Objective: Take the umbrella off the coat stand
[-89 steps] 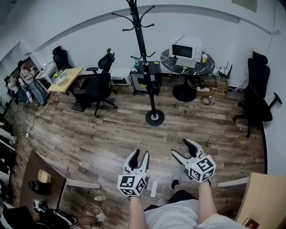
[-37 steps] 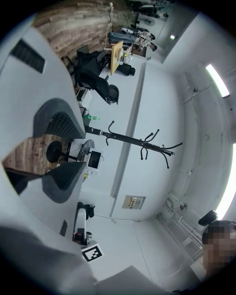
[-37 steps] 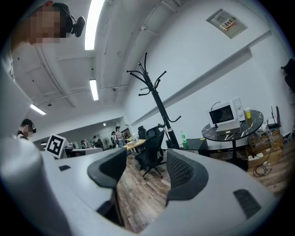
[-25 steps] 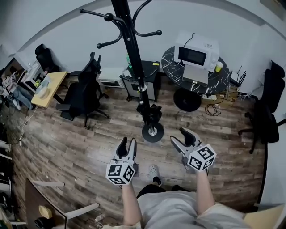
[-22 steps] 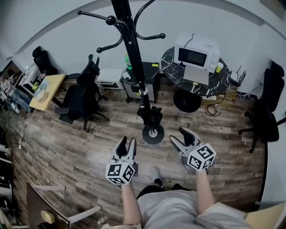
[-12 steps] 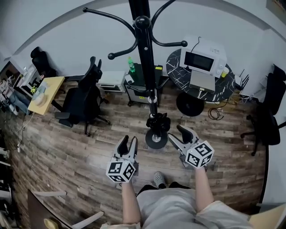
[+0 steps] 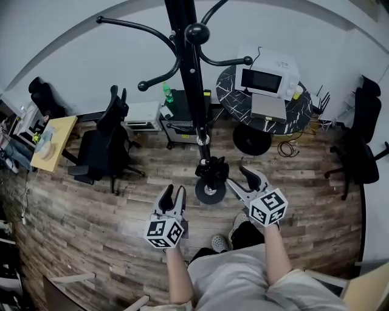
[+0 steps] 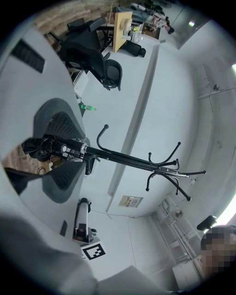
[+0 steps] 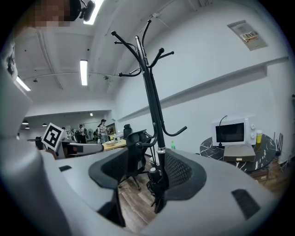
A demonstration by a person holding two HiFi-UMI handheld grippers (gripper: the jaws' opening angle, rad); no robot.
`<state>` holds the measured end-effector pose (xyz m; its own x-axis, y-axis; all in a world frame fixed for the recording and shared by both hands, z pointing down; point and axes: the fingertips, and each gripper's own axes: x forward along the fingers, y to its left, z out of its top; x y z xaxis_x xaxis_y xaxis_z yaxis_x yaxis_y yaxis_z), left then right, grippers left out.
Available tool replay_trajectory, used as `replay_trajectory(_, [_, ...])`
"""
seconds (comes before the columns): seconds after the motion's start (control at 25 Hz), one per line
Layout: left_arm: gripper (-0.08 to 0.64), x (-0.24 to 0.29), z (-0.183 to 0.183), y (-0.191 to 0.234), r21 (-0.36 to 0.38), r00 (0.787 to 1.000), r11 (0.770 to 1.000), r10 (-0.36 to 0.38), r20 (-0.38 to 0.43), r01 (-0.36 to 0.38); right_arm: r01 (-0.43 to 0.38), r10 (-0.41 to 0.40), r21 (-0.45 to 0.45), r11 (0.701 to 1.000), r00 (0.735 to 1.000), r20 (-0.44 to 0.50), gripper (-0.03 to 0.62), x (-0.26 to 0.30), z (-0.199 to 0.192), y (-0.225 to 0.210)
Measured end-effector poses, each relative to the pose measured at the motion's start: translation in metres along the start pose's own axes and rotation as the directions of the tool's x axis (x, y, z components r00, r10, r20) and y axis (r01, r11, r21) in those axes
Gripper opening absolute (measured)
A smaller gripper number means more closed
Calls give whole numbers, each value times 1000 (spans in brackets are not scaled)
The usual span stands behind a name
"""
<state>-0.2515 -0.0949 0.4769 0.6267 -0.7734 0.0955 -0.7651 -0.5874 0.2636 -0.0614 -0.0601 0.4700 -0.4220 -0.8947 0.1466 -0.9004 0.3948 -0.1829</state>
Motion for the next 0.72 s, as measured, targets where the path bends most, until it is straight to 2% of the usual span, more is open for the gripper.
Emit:
replay_trajectory(0.24, [163, 21, -19, -17, 13, 998, 999, -41, -47, 42, 5, -4, 12, 1000, 999, -34, 258, 11, -14, -5])
replay_trajectory(0.44, [163, 47, -32, -27, 43, 993, 996, -69, -94, 73, -25, 25, 1, 1000, 998, -52, 256, 28, -16, -9])
replay_trajectory(0.56, [163, 60, -31, -29, 53, 991, 995, -80, -103, 85, -25, 27, 30, 999, 998, -49, 252, 34, -15, -15])
replay_trajectory(0.72, [161, 76, -35, -27, 57, 992, 995, -79, -102, 85, -24, 25, 16, 1000, 998, -64, 247, 41, -22, -20])
